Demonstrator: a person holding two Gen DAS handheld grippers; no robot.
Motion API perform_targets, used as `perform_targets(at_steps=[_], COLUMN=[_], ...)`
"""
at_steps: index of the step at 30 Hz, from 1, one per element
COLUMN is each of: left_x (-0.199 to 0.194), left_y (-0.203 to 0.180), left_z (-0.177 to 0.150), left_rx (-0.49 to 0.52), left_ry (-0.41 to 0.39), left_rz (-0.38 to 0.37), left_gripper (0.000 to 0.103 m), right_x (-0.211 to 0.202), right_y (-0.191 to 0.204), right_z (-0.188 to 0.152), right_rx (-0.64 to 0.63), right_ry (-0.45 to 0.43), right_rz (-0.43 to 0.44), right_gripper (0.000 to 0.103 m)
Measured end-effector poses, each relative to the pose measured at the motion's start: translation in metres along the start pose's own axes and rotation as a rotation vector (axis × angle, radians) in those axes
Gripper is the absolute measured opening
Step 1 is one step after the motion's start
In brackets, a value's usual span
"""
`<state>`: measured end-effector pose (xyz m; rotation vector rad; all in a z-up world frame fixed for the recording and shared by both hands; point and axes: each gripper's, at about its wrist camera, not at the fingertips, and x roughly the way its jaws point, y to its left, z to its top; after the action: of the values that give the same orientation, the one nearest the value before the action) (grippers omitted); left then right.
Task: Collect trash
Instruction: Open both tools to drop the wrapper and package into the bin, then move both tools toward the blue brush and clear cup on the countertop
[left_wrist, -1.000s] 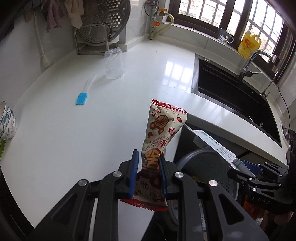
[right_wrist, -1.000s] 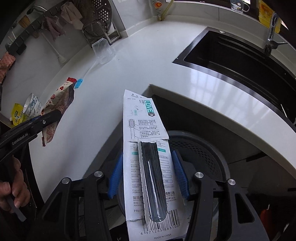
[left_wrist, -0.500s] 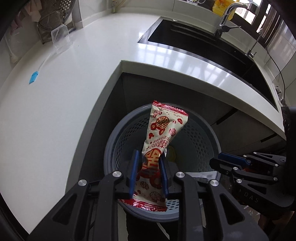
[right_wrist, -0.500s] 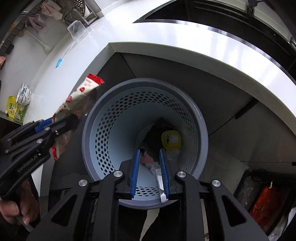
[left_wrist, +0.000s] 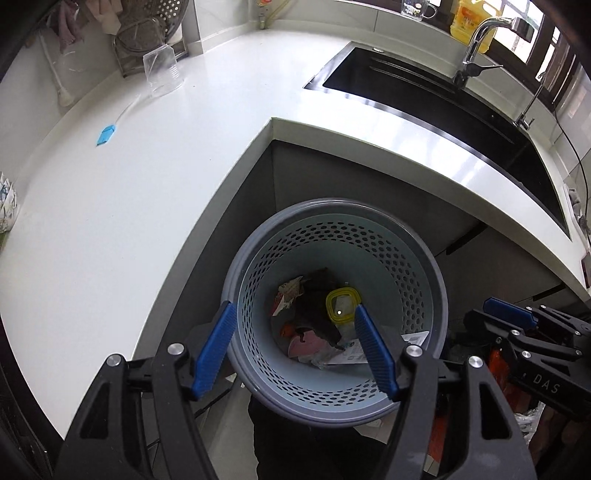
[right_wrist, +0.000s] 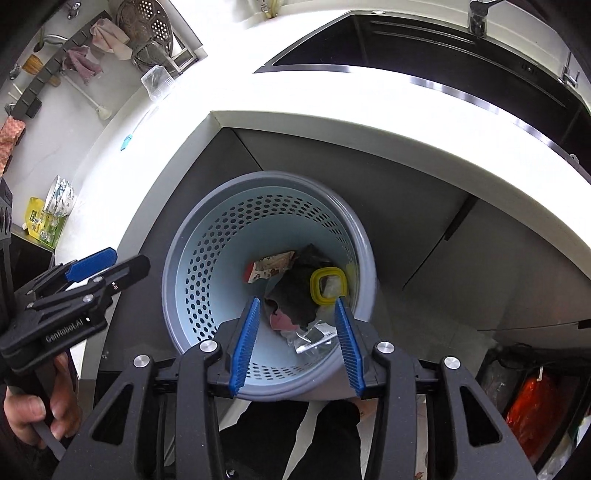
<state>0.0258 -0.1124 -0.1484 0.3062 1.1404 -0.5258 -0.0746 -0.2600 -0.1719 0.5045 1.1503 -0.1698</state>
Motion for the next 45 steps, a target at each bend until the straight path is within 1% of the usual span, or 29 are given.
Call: perform_targets(at_steps=[5,11,15,17,20,24,26,28,31,34,39,45], left_x=[-0.016,-0.042,-0.058,-0.067,-0.079,-0.088,-0.093,-0.096,-0.1,-0.102,-0.1,-0.092], left_y=[0.0,0.009,0.025,0.034,0.048,0.069,0.08,0.089,0.103,0.118,0.145,0.183], left_z=[0.002,0.012,0.022,0.027,0.036,0.046,0.05,0.054,0.059,0.066,0.08,0.102], left_rx=[-0.012,-0.031,-0.051,-0.064,-0.086,-0.115,-0.131,-0.145,-0.161,-0.171,-0.18,-0.189], left_ry=[-0.021,-0.07,-0.106,-0.125,-0.153,-0.183,-0.196,-0.209,-0.225,-0.237,-0.248,-0.248], left_rz=[0.014,0.036,0.051,0.061,0.075,0.1,0.107,0.113,0.122,0.131,0.137,0.145], left_gripper=[0.067,0.069,0.07,0.072,0.073,0.073,0.075,0.076,0.076,0.079,0.08,0.084], right_x=[-0.008,-0.019,-0.024,-0.025,-0.027,-0.028,-0.028,-0.025,-0.024,-0.022,-0.017,0.001], right_y=[-0.002,0.011,0.025,0.034,0.047,0.063,0.072,0.08,0.092,0.104,0.127,0.155], right_z=[0.0,0.012,0.026,0.034,0.046,0.06,0.068,0.075,0.086,0.098,0.12,0.15], right_rx=[-0.008,-0.037,-0.061,-0.072,-0.089,-0.114,-0.13,-0.14,-0.151,-0.162,-0.169,-0.172], right_ry=[-0.005,-0.037,-0.061,-0.073,-0.087,-0.097,-0.1,-0.101,-0.11,-0.119,-0.14,-0.142], right_rz=[0.02,0.049,0.064,0.07,0.076,0.082,0.082,0.082,0.082,0.082,0.081,0.082], right_gripper=[0.041,0.043,0.044,0.045,0.048,0.049,0.049,0.051,0.056,0.056,0.059,0.061])
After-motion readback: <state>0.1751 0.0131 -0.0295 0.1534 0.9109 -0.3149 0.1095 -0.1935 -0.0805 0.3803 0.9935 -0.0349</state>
